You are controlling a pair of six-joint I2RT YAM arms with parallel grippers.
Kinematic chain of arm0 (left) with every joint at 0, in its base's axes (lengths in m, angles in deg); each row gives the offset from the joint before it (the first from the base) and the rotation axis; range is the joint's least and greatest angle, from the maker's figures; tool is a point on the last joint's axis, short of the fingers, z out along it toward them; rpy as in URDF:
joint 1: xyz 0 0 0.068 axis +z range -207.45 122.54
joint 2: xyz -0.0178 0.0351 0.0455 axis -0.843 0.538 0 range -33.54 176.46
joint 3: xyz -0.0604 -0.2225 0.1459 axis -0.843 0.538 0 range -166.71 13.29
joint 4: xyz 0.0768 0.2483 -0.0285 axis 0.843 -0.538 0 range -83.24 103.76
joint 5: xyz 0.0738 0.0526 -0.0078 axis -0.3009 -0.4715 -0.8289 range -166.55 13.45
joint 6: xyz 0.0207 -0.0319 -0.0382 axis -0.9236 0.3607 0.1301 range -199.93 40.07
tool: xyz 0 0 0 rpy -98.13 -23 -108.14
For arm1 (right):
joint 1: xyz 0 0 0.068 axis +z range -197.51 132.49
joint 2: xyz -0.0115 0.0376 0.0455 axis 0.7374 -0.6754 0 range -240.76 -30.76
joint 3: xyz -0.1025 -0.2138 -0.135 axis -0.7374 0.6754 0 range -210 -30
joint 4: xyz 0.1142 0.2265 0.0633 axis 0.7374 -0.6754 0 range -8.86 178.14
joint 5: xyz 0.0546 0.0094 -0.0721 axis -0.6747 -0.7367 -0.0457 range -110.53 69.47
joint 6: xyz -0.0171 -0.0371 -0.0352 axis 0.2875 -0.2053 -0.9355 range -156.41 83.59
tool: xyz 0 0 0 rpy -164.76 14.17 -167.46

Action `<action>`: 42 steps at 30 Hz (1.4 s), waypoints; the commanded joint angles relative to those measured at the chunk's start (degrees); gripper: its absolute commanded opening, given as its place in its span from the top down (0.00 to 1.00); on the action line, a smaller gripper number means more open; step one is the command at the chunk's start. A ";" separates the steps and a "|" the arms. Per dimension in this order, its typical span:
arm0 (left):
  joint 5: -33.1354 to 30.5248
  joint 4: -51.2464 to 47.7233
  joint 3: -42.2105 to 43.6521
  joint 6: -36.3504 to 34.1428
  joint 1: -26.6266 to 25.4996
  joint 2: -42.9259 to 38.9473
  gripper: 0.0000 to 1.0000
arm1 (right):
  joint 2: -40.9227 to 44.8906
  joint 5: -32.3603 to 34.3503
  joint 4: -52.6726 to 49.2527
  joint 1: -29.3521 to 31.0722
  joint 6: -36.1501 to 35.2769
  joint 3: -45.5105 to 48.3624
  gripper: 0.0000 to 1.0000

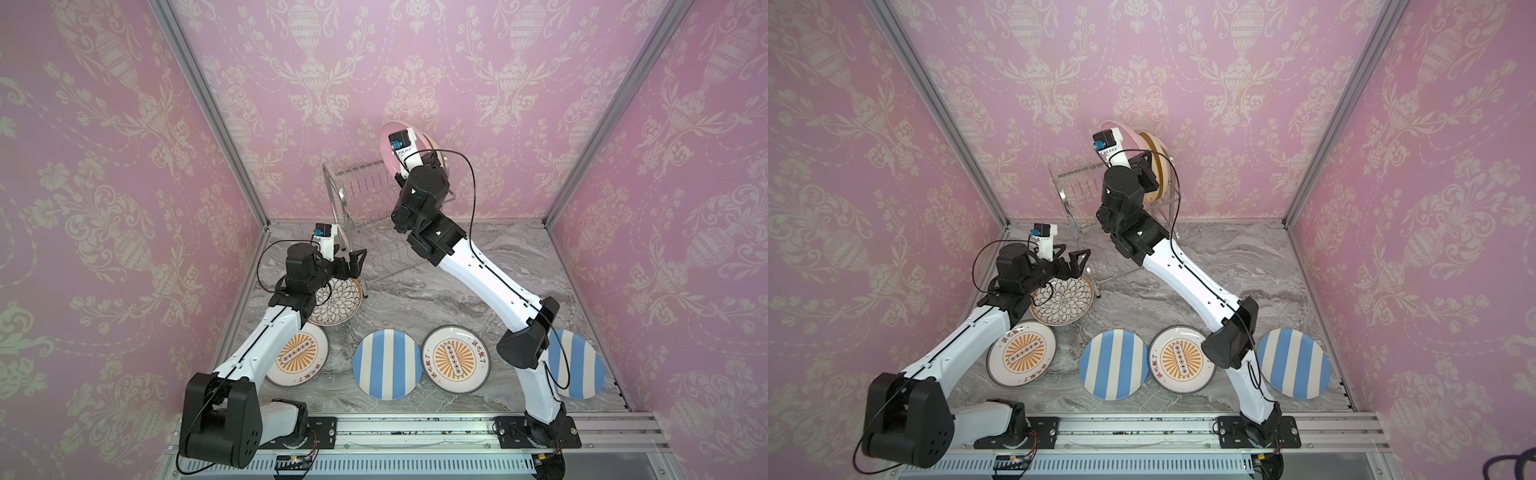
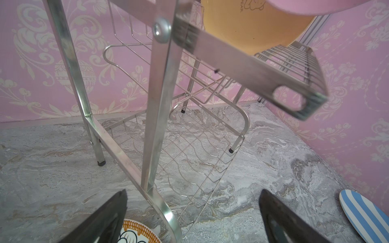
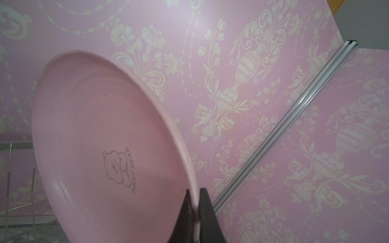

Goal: Load the plates into the dish rack
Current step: 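Lower the pink plate into the upper slots beside the yellow plate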

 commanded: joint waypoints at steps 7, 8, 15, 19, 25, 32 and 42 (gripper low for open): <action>1.95 -1.81 2.18 2.13 -0.46 -5.14 0.01 | -4.55 4.60 7.62 -0.58 -7.53 -6.56 1.00; 1.93 -2.06 2.47 2.21 -0.47 -5.54 0.01 | -4.81 4.61 7.61 -0.66 -7.64 -6.56 1.00; 1.92 -2.54 4.55 2.61 -0.54 -8.43 0.01 | -7.86 5.13 10.94 -1.34 -11.19 -7.20 1.00; 2.30 -2.76 4.66 2.67 -0.54 -8.77 0.01 | -9.64 5.41 10.77 -1.98 -10.98 -8.04 1.00; 2.51 -2.78 4.71 2.82 -0.59 -9.38 0.01 | -10.77 5.23 10.51 -2.63 -9.85 -8.58 1.00; 2.65 -2.57 4.96 2.66 -0.54 -9.57 0.01 | -11.78 5.41 9.10 -3.20 -8.25 -8.67 1.00; 2.58 -2.60 4.96 2.39 -0.59 -9.09 0.01 | -12.53 6.20 5.57 -4.27 -4.76 -8.49 1.00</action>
